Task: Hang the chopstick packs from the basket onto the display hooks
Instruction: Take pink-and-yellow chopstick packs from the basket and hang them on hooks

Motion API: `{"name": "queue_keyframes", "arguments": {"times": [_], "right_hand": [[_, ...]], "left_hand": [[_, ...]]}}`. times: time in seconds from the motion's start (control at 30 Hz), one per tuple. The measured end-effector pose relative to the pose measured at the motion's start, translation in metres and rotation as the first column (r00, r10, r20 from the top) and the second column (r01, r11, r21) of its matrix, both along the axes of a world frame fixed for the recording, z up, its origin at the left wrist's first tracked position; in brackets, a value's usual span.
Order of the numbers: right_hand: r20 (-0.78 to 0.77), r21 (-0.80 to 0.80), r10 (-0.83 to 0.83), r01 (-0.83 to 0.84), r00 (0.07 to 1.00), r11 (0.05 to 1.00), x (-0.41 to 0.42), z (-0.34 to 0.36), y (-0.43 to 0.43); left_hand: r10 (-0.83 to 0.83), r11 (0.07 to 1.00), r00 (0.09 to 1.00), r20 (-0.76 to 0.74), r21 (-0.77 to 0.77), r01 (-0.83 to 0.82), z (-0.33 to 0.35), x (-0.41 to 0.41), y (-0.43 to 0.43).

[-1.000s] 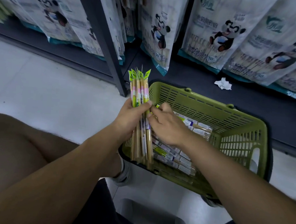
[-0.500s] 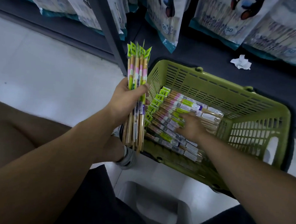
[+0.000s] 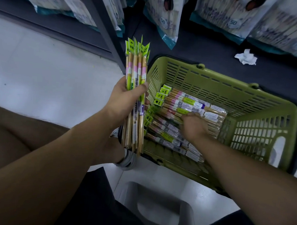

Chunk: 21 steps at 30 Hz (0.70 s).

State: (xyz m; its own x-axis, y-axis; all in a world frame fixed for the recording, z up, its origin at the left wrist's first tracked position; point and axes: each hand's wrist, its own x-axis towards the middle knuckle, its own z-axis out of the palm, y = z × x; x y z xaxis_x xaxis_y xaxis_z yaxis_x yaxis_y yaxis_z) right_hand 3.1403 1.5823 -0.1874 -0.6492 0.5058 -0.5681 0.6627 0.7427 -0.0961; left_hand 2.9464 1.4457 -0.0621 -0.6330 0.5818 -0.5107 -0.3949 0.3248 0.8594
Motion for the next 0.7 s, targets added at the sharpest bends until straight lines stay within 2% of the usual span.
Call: {"name": "queue_keyframes", "arguments": {"times": [0.13, 0.3, 0.4, 0.5, 0.63, 0.7], "right_hand": [[-0.127, -0.032, -0.073, 0.070, 0.989, 0.997, 0.003, 0.010, 0.010], [-0.274, -0.258, -0.272, 0.202, 0.923, 0.945, -0.005, 0.045, 0.022], [-0.383, -0.439, -0.395, 0.212, 0.835, 0.873, -0.020, 0.081, 0.023], [-0.478, -0.650, -0.568, 0.166, 0.670, 0.742, -0.035, 0.124, 0.016], [-0.515, -0.735, -0.654, 0.108, 0.554, 0.670, -0.042, 0.174, 0.008], [-0.538, -0.716, -0.648, 0.114, 0.539, 0.689, -0.039, 0.195, 0.008]], "left_hand": [[0.000, 1.000, 1.000, 0.005, 0.004, 0.000, 0.000, 0.001, 0.001], [0.022, 1.000, 1.000, 0.017, -0.004, -0.022, 0.006, 0.003, 0.003], [-0.008, 1.000, 1.000, 0.008, -0.008, 0.008, 0.010, 0.009, 0.005], [-0.006, 0.999, 0.996, 0.089, 0.044, 0.002, 0.019, 0.021, 0.010], [0.016, 0.992, 0.968, 0.249, 0.114, -0.045, 0.041, 0.032, 0.020], [0.006, 0.984, 0.945, 0.328, 0.167, -0.064, 0.056, 0.034, 0.026]]}}
